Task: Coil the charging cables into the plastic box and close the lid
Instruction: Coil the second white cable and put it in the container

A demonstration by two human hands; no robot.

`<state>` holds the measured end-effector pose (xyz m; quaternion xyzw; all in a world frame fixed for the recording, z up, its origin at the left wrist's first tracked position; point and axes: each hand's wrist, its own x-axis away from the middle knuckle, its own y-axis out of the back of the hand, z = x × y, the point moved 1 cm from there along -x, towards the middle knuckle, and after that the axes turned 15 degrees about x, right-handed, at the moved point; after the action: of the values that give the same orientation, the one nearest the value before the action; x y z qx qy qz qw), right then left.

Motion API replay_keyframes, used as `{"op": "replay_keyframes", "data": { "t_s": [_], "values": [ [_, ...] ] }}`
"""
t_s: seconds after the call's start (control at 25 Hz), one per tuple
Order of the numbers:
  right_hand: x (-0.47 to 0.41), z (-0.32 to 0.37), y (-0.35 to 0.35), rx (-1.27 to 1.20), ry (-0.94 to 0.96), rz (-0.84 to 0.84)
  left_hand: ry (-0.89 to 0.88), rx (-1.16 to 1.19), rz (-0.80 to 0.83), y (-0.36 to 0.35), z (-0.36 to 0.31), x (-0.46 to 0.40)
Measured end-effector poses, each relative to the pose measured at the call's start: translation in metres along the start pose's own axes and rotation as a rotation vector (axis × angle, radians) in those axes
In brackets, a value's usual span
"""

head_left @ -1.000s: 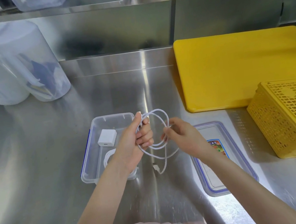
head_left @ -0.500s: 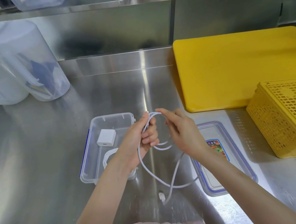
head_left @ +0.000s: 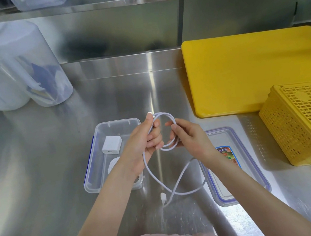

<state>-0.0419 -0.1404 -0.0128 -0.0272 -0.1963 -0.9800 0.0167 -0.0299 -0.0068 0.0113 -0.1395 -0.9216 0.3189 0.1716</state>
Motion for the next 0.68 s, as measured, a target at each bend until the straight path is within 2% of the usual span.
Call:
{"op": "replay_keyframes", "data": {
  "t_s": [0.16, 0.36, 0.44, 0.52, 0.6, 0.68],
  "values": [
    [0.001, 0.002, 0.001, 0.051, -0.082, 0.081, -0.136, -0.064, -0.103, 0.0, -0.004, -0.002],
    [0.018, 0.001, 0.01, 0.229, -0.01, 0.431, -0.333, -0.016, -0.3, 0.013, -0.019, -0.012],
    [0.023, 0.0, 0.012, 0.264, 0.014, 0.501, -0.387, -0.009, -0.38, 0.018, -0.022, -0.016],
    [0.023, -0.002, 0.014, 0.273, 0.028, 0.542, -0.424, 0.046, -0.445, 0.022, -0.024, -0.02],
    [0.025, -0.002, 0.015, 0.27, 0.011, 0.676, -0.463, 0.148, -0.47, 0.02, -0.027, -0.025],
    [0.027, -0.009, 0.009, 0.431, -0.005, 0.808, -0.495, 0.232, -0.455, 0.016, -0.033, -0.029]
  ]
}}
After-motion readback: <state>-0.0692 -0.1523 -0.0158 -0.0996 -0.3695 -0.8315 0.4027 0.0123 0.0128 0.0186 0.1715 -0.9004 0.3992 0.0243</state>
